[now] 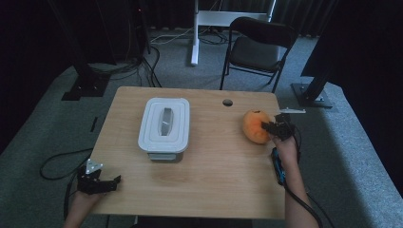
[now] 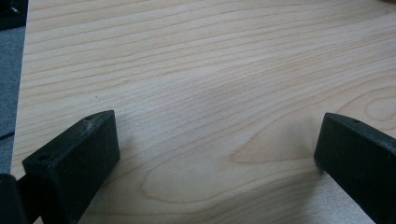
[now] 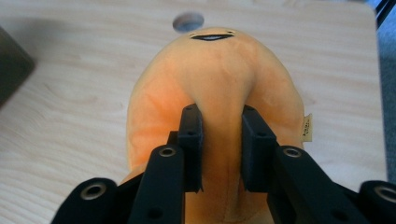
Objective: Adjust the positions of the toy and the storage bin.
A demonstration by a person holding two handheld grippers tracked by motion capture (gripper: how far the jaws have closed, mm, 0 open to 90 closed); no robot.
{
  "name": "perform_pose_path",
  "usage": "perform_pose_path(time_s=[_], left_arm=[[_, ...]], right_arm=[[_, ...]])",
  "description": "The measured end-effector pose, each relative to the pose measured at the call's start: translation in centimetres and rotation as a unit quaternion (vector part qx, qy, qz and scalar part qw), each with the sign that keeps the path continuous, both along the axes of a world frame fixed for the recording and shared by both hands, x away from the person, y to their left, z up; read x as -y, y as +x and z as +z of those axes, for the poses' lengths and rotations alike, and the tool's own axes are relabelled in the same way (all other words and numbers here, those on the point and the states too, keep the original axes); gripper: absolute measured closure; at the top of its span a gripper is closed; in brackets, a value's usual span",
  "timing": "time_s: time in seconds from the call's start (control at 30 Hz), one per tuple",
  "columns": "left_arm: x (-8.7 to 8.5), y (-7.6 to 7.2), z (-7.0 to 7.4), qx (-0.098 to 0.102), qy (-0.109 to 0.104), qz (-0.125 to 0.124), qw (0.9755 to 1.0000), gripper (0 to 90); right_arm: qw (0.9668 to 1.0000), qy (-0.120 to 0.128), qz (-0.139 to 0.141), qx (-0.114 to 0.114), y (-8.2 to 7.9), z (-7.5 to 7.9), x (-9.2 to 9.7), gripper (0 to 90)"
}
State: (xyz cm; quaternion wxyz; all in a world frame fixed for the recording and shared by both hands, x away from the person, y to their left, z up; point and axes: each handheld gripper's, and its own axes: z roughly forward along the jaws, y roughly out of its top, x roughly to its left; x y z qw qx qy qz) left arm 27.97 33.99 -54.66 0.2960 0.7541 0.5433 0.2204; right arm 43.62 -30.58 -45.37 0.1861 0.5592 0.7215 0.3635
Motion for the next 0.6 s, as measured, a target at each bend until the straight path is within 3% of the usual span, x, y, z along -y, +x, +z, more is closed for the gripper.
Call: perform_pose_path(time_s=[0.07,0.17,0.43,0.57,0.6], left_arm=[[0.0,0.0,0.0,0.000,0.000,0.000,1.0000,0.4],[0.0,0.0,0.0,0.000,0.000,0.000,1.0000,0.4],[-0.1,0.0,0.0,0.000,0.000,-0.005,1.0000,0.4],[-0.1,0.0,0.0,-0.001,-0.004,-0.002,1.0000,0.3],[-0.1,0.0,0.0,0.000,-0.006,0.002,1.0000,0.4]], right_arm=[[0.9999,-0.003,0.001,-0.011,-0.1,-0.9,-0.1,68.9],[0.9997,0.025,-0.003,-0.006,-0.4,-1.3,0.4,60.0],[0.9993,0.035,-0.010,-0.005,-0.7,-0.6,1.2,33.1],[0.9988,0.050,0.000,0.003,-1.0,-0.3,1.3,24.1],[0.9989,0.046,0.006,0.004,-1.0,-0.2,1.2,17.3]])
